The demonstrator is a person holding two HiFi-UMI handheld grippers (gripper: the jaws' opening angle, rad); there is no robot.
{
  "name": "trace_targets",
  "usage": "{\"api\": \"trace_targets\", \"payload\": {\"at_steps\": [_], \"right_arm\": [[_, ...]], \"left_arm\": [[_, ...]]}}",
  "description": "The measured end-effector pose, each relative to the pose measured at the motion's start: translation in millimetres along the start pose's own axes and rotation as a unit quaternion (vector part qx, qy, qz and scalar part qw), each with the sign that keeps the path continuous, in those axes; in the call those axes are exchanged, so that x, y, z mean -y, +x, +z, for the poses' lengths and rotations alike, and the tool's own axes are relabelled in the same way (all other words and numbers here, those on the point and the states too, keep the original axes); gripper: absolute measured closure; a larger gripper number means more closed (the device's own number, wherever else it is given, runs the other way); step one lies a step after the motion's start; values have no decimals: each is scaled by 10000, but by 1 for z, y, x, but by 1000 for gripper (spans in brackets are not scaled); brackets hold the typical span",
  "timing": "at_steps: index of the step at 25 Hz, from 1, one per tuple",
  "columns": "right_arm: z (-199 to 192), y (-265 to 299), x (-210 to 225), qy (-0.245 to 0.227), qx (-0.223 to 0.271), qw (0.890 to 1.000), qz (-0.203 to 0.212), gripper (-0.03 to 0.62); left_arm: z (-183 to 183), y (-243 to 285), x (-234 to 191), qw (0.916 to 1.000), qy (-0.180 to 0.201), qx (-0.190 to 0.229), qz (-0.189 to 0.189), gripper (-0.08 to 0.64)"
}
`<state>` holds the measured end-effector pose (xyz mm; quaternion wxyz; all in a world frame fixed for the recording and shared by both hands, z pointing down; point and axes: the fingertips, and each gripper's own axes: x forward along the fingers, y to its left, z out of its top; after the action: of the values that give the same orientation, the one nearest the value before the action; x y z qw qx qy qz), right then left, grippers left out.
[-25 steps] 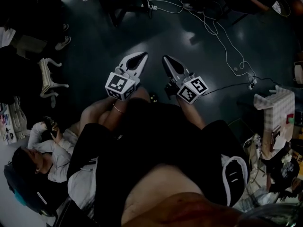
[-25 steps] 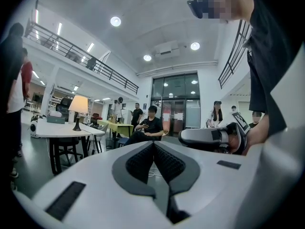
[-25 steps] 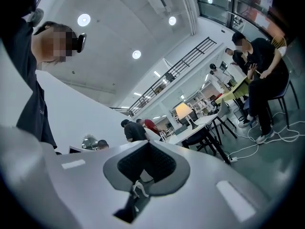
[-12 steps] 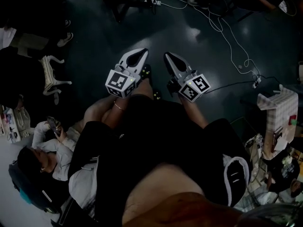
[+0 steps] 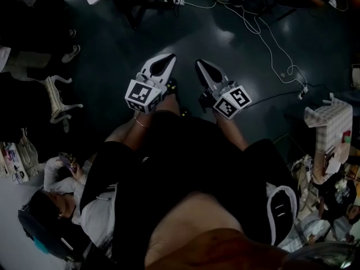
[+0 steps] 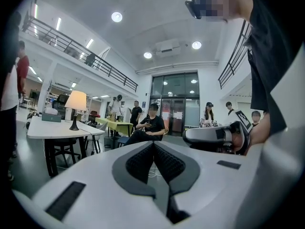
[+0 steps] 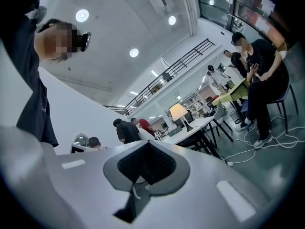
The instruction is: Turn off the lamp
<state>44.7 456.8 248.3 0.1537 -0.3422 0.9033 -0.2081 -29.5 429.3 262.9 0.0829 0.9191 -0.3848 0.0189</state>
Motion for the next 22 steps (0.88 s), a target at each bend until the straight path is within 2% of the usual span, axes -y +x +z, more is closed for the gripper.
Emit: {"api": "trace_targets", "payload": {"at_steps": [7,10,17,22], "right_arm": [[12,25,32,-62,7,9997,-242,591],[19,43,45,-117,-18,9994,-324,591],[33,75,72,-140,48,9986,-503,591],[38,100,89,-78,69,9981,-604,591]], "left_arm": [[9,39,-26,9994,-14,89,-341,552],[8,55,-47,9992,54,126,-381,552],[16,91,-85,9985,-164,136,-498,552],[31,109,-105,9982,-162,20,-575,552]]}}
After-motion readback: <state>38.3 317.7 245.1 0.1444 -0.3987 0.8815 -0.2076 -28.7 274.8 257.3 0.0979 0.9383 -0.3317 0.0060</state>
